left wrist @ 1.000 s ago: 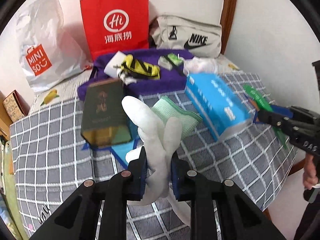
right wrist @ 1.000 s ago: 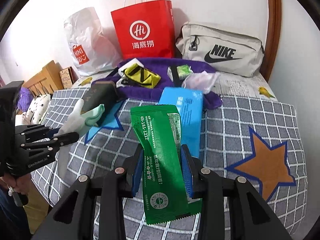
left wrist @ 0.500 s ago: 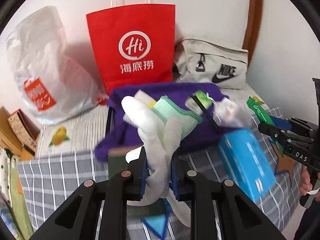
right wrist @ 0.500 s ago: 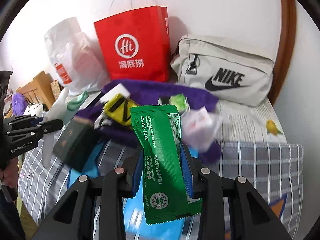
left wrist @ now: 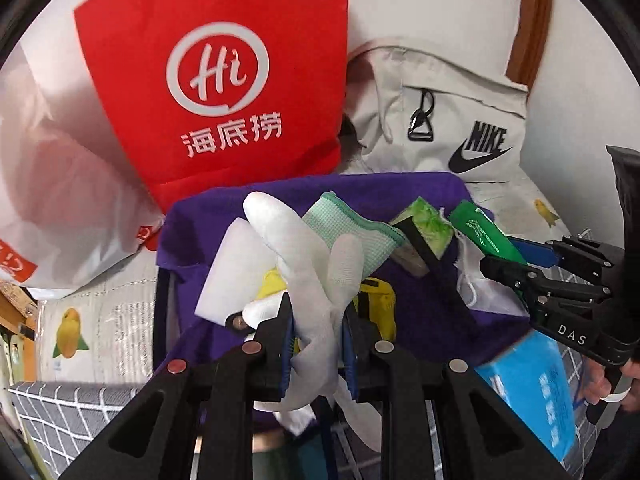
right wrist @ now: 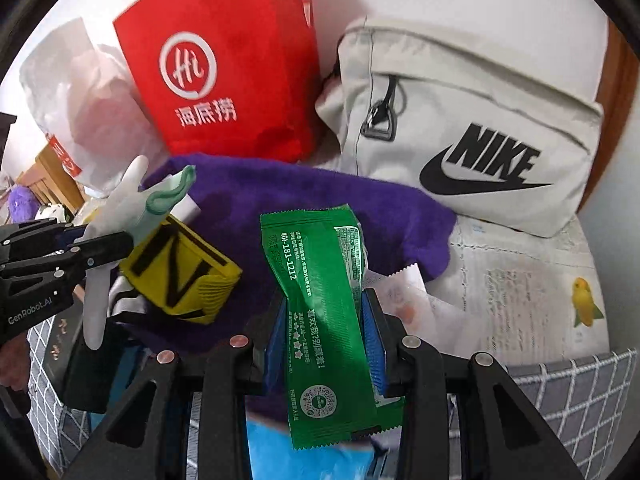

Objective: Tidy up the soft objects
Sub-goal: 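Lower gloves and green packet onto purple towel and open both grippers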

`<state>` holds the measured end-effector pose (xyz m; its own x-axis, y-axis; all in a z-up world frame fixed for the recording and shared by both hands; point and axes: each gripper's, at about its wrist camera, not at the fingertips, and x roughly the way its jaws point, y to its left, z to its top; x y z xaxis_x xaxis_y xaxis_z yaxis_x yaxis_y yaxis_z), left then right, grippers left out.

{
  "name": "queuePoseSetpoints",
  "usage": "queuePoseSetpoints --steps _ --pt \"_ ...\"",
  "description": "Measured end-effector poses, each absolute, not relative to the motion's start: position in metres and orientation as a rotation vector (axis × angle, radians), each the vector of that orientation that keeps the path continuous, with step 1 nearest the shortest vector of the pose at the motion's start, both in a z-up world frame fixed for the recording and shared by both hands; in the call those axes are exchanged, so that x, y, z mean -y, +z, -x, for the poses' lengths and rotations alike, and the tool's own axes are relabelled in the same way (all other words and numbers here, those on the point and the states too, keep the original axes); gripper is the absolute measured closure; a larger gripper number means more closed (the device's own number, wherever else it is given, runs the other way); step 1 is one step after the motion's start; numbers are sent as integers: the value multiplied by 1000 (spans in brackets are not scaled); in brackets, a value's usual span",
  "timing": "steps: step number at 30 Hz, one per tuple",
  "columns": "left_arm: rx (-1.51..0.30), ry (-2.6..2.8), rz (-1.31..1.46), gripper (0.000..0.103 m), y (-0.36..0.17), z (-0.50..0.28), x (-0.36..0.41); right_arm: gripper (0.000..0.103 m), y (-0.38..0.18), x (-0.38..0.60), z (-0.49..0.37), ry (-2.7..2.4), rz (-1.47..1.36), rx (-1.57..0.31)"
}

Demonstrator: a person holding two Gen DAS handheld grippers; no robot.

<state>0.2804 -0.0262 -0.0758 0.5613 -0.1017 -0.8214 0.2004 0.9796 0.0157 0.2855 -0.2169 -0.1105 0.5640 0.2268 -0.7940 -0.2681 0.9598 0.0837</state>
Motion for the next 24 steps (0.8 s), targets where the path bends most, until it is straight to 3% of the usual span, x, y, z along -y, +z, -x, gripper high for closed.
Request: queuePoseSetpoints --steps 3,5,7,11,24 --pt "-963 -165 -129 78 -80 -288 29 65 -122 220 -299 284 42 -960" --pt "-972 -141 -137 64 -82 -292 31 62 -125 222 -305 282 38 -974" --pt "-972 -115 -140 37 -80 -295 30 54 -127 222 -307 282 46 -976" --pt "-937 -99 -126 32 -68 -289 28 32 -118 219 -300 279 70 -934" --pt "-865 -37 -76 32 -8 -183 12 30 -52 205 -194 265 46 -846"
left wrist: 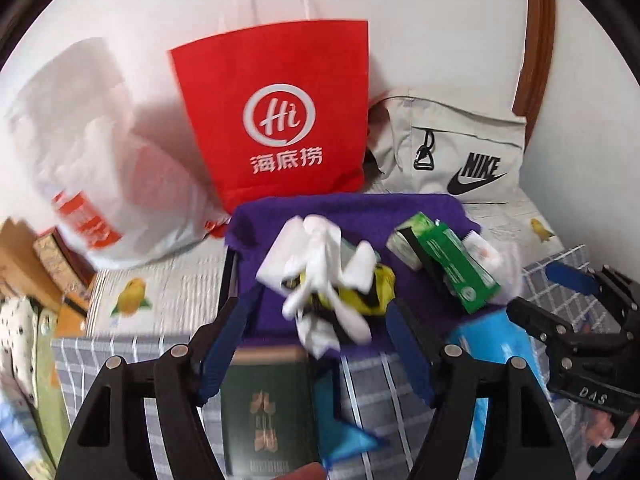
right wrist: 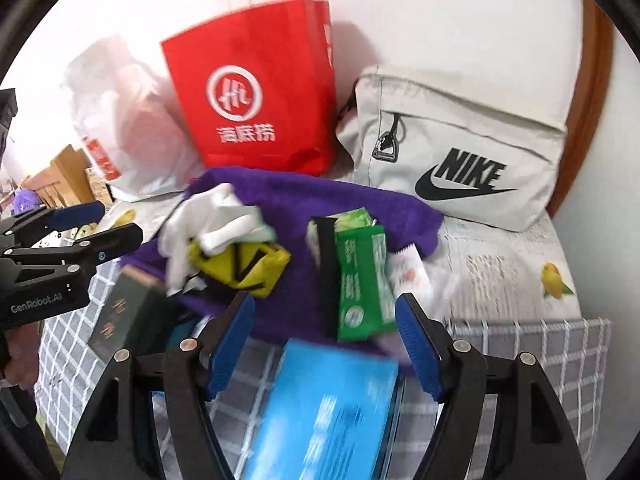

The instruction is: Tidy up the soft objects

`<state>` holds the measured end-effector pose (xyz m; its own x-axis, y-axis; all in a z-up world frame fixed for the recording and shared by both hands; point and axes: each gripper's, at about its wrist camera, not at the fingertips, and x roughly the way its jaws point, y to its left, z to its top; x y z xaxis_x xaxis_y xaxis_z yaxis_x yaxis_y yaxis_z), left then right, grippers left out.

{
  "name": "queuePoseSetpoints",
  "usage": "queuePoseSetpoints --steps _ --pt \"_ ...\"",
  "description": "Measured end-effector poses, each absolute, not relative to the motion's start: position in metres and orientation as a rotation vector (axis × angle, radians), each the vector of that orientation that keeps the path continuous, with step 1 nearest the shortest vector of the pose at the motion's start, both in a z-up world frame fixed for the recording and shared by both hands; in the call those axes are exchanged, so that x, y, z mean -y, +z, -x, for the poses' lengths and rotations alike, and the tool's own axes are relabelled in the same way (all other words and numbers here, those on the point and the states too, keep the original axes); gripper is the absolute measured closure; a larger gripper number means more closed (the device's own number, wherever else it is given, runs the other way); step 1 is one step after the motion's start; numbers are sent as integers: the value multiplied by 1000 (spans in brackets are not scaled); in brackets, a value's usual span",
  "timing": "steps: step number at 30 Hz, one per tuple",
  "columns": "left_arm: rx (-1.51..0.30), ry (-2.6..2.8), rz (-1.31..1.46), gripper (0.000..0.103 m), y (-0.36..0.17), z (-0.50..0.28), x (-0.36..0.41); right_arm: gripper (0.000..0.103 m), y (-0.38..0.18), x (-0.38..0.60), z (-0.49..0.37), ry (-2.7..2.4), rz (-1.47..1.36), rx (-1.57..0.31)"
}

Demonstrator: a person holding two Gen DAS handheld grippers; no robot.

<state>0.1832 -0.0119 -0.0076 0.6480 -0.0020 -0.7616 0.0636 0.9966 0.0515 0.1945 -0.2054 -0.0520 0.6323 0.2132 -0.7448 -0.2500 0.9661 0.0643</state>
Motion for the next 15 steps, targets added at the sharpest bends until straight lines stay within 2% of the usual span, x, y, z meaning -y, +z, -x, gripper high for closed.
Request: queuePoseSetpoints --steps 4,15 --pt "-859 -36 -35 30 -3 -140 8 26 -40 203 -148 241 37 -840" --pt "-819 21 -37 30 -3 -46 5 25 -29 208 -60 205 5 -848"
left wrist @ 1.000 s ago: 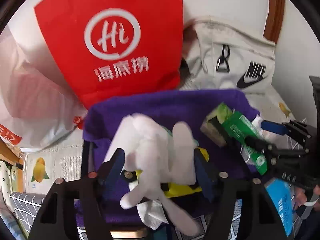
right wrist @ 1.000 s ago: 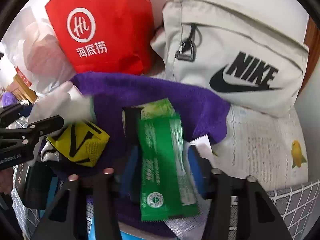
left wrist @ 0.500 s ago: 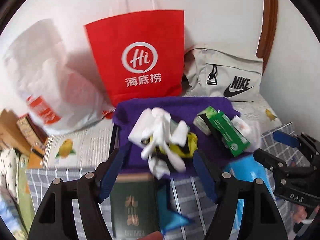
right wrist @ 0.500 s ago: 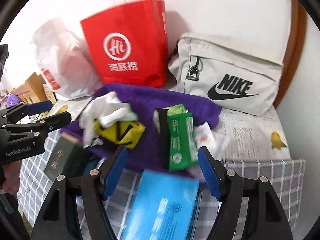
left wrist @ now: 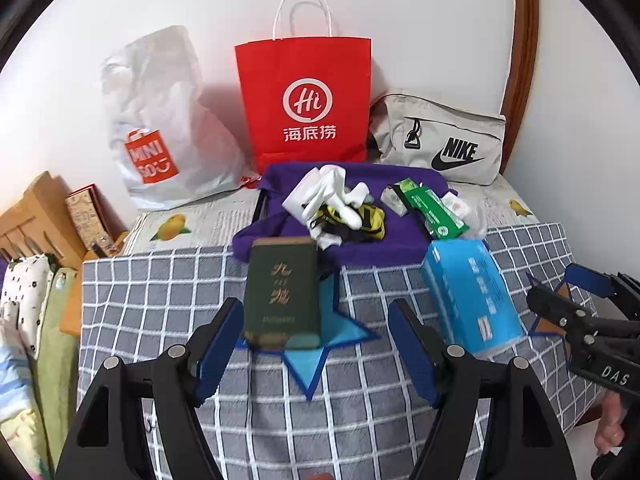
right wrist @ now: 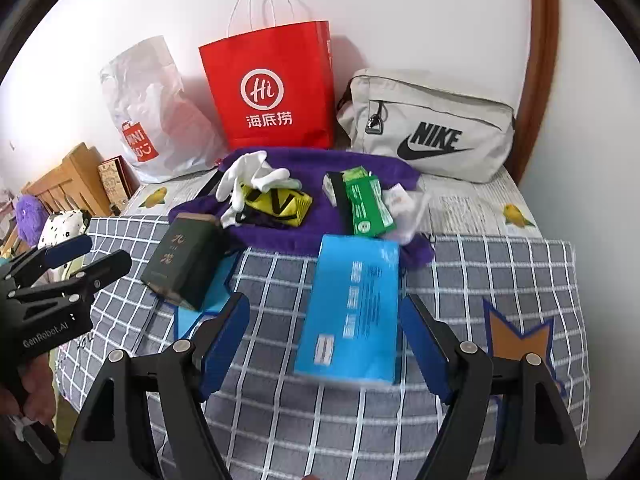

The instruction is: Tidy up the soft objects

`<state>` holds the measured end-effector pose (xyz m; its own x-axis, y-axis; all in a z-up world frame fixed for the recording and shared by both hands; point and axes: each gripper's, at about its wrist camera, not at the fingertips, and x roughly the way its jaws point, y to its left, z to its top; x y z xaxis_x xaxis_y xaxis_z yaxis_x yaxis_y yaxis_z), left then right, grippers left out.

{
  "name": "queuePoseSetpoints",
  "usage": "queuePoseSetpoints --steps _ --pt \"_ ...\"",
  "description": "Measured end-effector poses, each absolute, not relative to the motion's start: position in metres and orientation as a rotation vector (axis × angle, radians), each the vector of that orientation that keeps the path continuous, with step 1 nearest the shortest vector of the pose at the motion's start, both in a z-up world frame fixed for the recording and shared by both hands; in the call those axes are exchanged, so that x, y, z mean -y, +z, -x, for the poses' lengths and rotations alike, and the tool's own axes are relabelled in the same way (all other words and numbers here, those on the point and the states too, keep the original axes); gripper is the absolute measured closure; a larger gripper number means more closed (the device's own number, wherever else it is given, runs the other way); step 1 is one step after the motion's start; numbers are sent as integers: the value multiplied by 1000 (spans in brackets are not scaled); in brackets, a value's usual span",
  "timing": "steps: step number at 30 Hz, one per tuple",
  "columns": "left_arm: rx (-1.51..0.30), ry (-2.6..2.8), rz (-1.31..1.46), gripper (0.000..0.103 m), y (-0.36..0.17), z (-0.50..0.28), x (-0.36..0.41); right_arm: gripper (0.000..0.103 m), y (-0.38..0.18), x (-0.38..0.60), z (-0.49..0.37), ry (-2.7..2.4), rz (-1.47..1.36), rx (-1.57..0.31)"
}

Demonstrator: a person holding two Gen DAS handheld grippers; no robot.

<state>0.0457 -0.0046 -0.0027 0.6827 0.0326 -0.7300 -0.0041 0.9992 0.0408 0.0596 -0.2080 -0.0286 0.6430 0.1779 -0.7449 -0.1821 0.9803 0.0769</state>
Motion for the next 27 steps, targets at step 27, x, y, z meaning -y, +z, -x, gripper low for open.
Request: queuePoseSetpoints --steps 27 --pt "-781 13 -24 15 16 -5 13 7 -13 210 -10 156 9 -799"
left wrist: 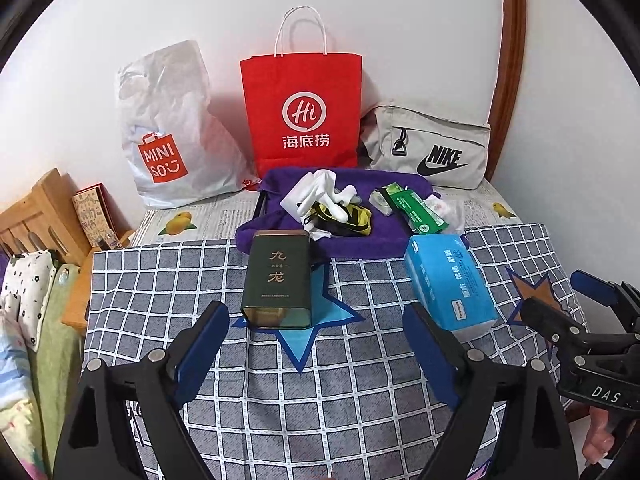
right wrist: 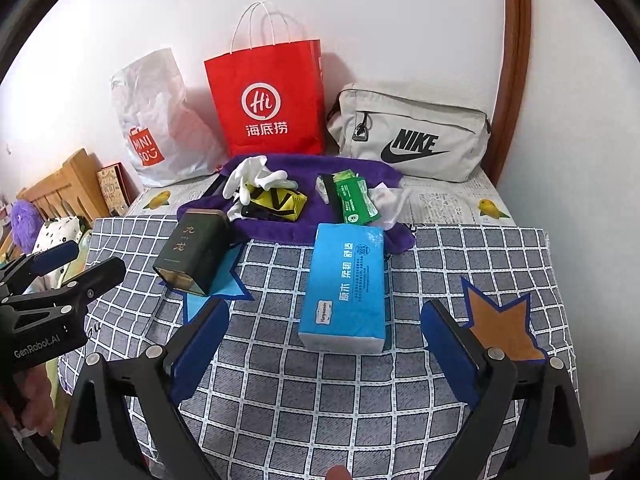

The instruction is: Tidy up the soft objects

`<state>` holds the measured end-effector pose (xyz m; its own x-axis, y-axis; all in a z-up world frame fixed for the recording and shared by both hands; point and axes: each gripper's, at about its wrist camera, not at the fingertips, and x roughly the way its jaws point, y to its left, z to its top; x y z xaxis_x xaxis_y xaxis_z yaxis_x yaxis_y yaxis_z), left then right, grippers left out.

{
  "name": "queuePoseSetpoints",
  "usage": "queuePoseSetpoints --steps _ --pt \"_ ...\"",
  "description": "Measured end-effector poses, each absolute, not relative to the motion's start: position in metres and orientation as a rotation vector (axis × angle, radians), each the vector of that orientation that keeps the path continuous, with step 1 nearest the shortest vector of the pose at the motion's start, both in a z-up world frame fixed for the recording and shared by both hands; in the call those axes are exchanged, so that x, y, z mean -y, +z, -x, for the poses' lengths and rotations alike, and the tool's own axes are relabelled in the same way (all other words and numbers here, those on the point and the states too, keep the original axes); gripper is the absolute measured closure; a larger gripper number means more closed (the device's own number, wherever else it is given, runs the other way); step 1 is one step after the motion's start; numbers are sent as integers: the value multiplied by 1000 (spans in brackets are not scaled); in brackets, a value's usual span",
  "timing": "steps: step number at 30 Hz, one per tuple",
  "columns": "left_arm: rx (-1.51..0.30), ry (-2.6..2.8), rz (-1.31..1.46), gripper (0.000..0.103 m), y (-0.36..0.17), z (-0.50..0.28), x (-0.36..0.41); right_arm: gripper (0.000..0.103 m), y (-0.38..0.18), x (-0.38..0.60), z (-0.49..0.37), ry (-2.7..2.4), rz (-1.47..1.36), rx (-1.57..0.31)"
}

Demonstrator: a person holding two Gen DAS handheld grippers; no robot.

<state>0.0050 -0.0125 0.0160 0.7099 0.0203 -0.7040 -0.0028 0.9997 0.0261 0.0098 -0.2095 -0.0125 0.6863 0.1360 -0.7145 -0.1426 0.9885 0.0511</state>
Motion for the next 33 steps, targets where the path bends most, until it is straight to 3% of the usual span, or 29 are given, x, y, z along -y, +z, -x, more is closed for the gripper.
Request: queuePoseSetpoints --steps 33 --pt "-777 28 -12 15 17 -2 7 7 -12 206 -9 150 13 -802"
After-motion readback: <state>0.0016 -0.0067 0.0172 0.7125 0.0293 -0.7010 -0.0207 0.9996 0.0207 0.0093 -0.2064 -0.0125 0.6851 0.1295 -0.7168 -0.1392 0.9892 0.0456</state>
